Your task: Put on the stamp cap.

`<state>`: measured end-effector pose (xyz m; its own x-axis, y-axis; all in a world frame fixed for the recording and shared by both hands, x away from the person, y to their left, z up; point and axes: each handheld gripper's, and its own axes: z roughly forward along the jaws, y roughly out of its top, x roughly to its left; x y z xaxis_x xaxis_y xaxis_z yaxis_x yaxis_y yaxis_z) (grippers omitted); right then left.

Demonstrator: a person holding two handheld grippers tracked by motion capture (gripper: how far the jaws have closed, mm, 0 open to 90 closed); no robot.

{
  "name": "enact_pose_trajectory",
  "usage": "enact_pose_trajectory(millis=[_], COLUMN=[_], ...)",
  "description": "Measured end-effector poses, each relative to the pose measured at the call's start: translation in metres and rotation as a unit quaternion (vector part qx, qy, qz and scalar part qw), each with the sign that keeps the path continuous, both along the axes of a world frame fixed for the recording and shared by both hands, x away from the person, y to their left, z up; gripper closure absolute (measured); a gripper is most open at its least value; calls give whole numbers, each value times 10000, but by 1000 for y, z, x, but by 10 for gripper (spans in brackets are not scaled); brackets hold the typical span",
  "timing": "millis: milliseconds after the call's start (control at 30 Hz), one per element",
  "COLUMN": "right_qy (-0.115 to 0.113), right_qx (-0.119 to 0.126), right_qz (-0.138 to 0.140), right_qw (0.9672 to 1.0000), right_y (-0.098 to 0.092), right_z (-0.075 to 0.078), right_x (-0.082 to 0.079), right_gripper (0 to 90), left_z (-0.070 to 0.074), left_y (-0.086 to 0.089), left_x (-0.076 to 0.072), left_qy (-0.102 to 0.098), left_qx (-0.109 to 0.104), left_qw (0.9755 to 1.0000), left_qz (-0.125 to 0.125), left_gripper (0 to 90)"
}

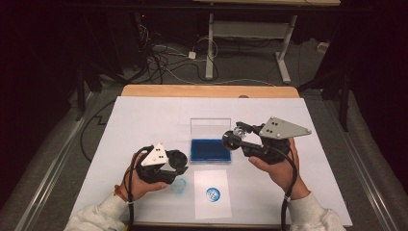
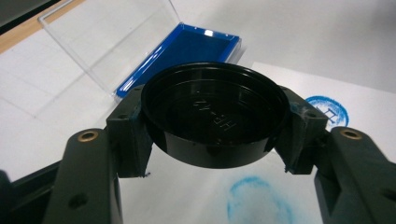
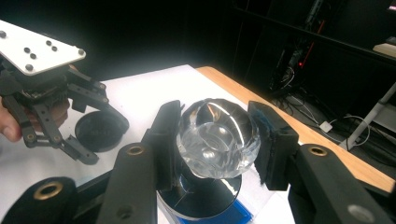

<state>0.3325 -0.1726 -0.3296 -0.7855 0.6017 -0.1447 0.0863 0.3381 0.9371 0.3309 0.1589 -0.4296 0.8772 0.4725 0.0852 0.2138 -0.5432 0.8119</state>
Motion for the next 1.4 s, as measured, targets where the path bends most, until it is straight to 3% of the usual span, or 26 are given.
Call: enact_pose_trajectory(millis=[433, 767, 1033, 1400], right_qy=[71, 200, 291, 363], right_qx=[35, -31, -151, -323], right_qz=[371, 711, 941, 1003], right_qw=[9993, 9973, 9950, 9938], right_y=[26, 50, 63, 68], right_z=[-2, -12, -20, -28], right_x=[-7, -11, -16, -15], right_gripper=[573, 573, 573, 574], left_z=[8, 11, 13, 12], left_y=[-25, -43, -50, -50], left_x=[0, -5, -10, -11], left_qy=[-181, -302, -238, -157], left_qx=[-249, -292, -364, -454], left_qw=[9995, 9984, 9976, 9973], left_qz=[-116, -366, -535, -547], left_gripper=[367, 367, 367, 367])
